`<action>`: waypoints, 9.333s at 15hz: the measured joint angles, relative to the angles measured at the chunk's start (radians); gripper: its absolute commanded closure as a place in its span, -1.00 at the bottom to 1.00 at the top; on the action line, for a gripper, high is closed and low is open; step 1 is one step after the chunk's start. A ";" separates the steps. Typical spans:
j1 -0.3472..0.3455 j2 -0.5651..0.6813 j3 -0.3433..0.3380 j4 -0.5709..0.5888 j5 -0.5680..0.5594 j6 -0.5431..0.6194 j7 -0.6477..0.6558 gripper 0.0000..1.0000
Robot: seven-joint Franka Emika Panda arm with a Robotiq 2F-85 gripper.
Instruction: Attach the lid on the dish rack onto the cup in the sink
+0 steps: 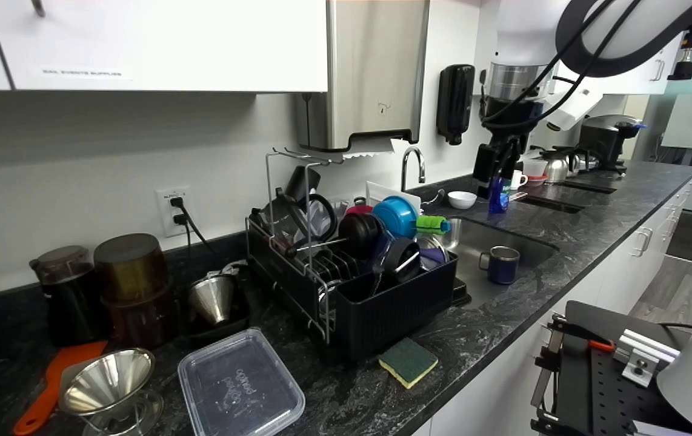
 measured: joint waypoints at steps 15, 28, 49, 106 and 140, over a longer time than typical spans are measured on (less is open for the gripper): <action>0.035 0.031 -0.012 0.043 0.003 0.012 -0.048 -1.00; 0.199 0.416 0.000 0.211 0.095 0.249 -0.068 -1.00; 0.302 0.625 0.002 0.258 0.355 0.579 -0.302 -1.00; 0.402 0.905 -0.122 0.356 0.062 0.800 -0.061 -0.20; 0.511 0.990 -0.260 0.423 0.034 0.767 -0.007 0.95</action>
